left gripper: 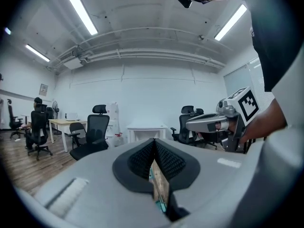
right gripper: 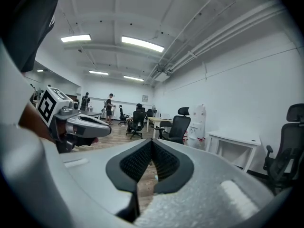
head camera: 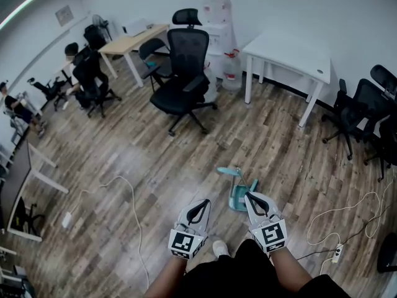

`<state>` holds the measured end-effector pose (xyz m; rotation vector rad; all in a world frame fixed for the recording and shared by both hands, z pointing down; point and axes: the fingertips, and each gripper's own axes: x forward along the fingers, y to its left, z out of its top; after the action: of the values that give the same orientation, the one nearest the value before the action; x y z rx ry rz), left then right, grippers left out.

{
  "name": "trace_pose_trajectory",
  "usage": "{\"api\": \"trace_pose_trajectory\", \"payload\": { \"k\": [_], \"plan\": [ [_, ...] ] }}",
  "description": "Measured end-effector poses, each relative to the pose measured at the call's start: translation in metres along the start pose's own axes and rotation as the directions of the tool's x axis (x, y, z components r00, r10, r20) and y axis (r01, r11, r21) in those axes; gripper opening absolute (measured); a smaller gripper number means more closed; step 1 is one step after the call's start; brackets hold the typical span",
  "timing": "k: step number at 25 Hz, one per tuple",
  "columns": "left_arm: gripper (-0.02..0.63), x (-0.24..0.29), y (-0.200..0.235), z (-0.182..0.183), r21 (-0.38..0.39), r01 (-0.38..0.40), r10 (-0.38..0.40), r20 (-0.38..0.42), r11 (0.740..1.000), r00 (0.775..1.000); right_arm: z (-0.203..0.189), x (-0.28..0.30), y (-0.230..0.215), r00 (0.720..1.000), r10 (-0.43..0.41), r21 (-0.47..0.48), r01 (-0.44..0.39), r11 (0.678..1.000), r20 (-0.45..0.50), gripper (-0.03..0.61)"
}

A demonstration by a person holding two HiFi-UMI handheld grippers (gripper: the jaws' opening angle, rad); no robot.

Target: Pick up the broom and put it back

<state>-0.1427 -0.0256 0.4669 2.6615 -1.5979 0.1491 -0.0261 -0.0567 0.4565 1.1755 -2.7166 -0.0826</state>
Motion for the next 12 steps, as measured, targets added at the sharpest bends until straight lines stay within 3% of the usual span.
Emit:
{"api": "trace_pose_trajectory", "payload": {
  "k": [7, 12],
  "plan": [
    [0.018, 0.019, 0.009, -0.02, 0.003, 0.015, -0.015, -0.036, 1.0, 0.999, -0.01, 0.005, -0.035, 0.989, -0.149, 0.015, 0.148, 0.989, 0.016, 0.003],
    [0.018, 0.041, 0.019, -0.027, -0.03, 0.007, -0.009, -0.079, 1.0, 0.997, -0.028, 0.019, -0.05, 0.992, -0.12, -0.013, 0.12, 0.993, -0.042, 0.003]
  ]
}}
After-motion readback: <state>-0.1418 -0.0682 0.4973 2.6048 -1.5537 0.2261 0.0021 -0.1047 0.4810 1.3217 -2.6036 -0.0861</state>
